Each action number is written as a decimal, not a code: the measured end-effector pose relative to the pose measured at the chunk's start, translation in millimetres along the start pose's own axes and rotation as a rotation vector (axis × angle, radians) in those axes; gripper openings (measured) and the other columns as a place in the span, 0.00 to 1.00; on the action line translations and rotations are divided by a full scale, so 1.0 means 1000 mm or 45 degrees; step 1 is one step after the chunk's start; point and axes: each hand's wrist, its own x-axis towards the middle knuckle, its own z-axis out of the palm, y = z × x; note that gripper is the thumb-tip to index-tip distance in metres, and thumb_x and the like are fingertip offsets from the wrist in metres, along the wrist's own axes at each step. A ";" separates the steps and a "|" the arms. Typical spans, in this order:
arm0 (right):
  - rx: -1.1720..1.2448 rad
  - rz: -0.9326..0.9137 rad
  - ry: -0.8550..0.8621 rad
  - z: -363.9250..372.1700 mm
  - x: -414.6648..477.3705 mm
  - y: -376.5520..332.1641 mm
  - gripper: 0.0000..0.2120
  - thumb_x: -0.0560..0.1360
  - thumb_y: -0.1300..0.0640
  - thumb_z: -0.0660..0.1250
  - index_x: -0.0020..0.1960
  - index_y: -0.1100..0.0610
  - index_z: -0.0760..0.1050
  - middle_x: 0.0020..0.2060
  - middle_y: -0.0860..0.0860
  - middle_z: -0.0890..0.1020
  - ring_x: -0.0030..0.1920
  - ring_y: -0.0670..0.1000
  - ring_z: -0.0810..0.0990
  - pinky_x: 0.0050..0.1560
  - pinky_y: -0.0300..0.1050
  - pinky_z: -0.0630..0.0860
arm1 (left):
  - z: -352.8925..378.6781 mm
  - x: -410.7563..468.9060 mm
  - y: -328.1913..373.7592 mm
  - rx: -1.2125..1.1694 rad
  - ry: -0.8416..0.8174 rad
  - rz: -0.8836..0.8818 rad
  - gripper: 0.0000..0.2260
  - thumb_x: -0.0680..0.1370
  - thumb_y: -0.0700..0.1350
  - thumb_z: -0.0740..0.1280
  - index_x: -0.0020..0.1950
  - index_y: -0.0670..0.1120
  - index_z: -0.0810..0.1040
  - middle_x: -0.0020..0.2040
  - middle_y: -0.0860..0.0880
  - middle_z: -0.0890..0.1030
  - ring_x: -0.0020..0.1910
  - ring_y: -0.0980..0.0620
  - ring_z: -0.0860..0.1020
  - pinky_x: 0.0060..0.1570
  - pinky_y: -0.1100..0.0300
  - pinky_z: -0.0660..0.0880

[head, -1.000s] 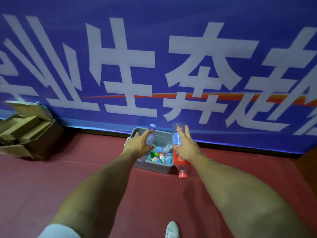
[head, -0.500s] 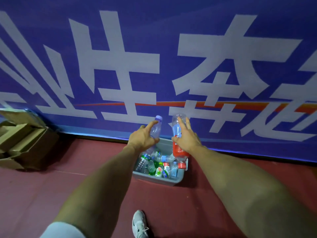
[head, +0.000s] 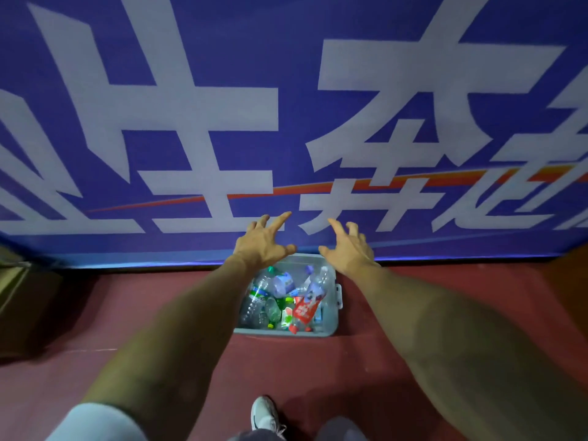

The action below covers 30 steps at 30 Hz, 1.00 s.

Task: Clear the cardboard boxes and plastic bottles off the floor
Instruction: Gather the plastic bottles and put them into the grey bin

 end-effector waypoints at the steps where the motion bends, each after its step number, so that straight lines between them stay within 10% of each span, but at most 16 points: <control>1: -0.020 0.017 -0.006 0.002 0.001 0.001 0.34 0.79 0.43 0.64 0.80 0.42 0.52 0.78 0.56 0.54 0.74 0.63 0.62 0.67 0.59 0.69 | 0.002 0.001 -0.002 0.008 -0.011 -0.002 0.36 0.76 0.64 0.67 0.79 0.67 0.50 0.82 0.46 0.53 0.79 0.41 0.53 0.70 0.37 0.66; 22: -0.157 -0.346 -0.176 -0.042 0.030 0.045 0.33 0.78 0.45 0.65 0.79 0.43 0.54 0.75 0.55 0.59 0.72 0.61 0.62 0.68 0.60 0.67 | 0.032 -0.043 0.067 0.037 0.208 -0.341 0.30 0.78 0.61 0.63 0.78 0.64 0.55 0.80 0.44 0.55 0.77 0.40 0.56 0.68 0.36 0.64; 30: -0.337 -0.728 -0.293 -0.018 -0.017 -0.039 0.32 0.77 0.44 0.64 0.78 0.44 0.56 0.75 0.55 0.59 0.73 0.62 0.61 0.69 0.61 0.65 | 0.035 -0.142 0.026 -0.019 0.422 -0.682 0.30 0.77 0.63 0.63 0.78 0.62 0.59 0.79 0.44 0.57 0.77 0.43 0.56 0.67 0.35 0.63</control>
